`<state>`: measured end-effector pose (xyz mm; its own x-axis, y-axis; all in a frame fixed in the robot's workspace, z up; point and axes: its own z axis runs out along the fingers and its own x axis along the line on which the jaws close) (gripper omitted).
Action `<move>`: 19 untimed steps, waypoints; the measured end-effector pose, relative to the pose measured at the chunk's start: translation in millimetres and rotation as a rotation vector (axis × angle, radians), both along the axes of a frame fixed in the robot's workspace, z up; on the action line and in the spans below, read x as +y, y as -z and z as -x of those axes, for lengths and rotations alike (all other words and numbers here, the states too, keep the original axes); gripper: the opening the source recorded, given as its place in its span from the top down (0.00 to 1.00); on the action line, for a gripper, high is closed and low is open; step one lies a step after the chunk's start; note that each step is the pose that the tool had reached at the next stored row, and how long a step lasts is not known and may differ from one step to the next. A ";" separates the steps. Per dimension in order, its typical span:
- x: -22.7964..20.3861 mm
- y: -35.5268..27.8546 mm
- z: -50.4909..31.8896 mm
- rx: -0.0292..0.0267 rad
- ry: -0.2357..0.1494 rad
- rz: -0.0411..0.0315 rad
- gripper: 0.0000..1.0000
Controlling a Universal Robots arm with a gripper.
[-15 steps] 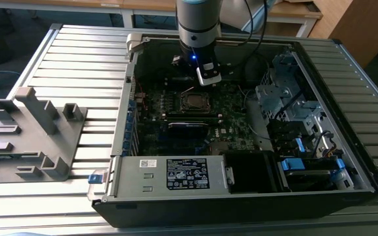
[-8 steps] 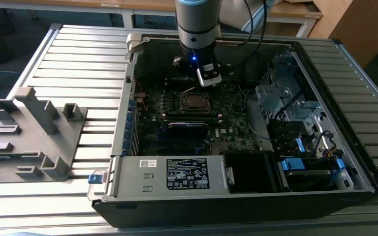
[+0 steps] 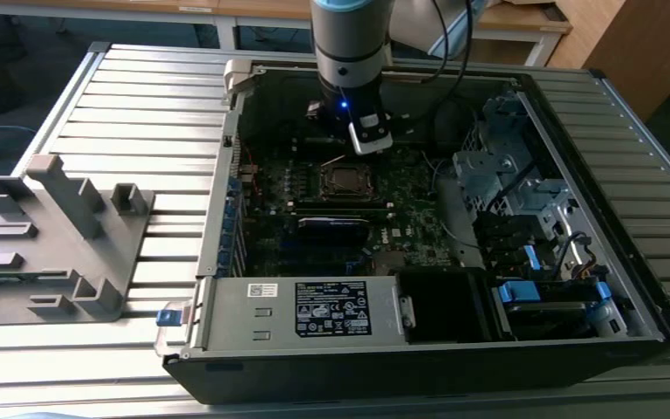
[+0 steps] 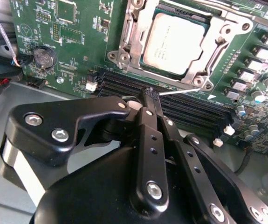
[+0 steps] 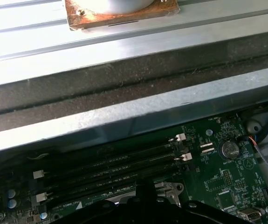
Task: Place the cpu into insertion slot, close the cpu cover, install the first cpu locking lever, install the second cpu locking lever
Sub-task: 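Install the first cpu locking lever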
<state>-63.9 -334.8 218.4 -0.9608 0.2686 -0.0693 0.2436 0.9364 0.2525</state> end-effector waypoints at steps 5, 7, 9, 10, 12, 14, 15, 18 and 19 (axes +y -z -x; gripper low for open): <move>0.0 3.8 0.0 -0.0005 0.000 0.0010 0.90; 0.0 4.7 0.0 -0.0005 0.000 0.0022 0.90; 0.0 4.7 0.0 -0.0005 0.000 0.0024 0.90; 0.2 4.8 0.0 -0.0007 0.000 0.0022 0.90; 1.3 4.9 0.0 -0.0007 0.000 0.0022 0.90; 2.8 4.9 0.0 -0.0006 0.001 0.0022 0.90; 3.3 5.0 0.0 -0.0006 0.002 0.0021 0.90; 3.6 5.5 0.0 -0.0007 0.012 0.0020 0.90; 3.7 5.8 0.0 -0.0006 0.020 0.0021 0.90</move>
<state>-63.9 -331.1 212.6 -0.9550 0.2880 -0.0705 0.2625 0.9318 0.2507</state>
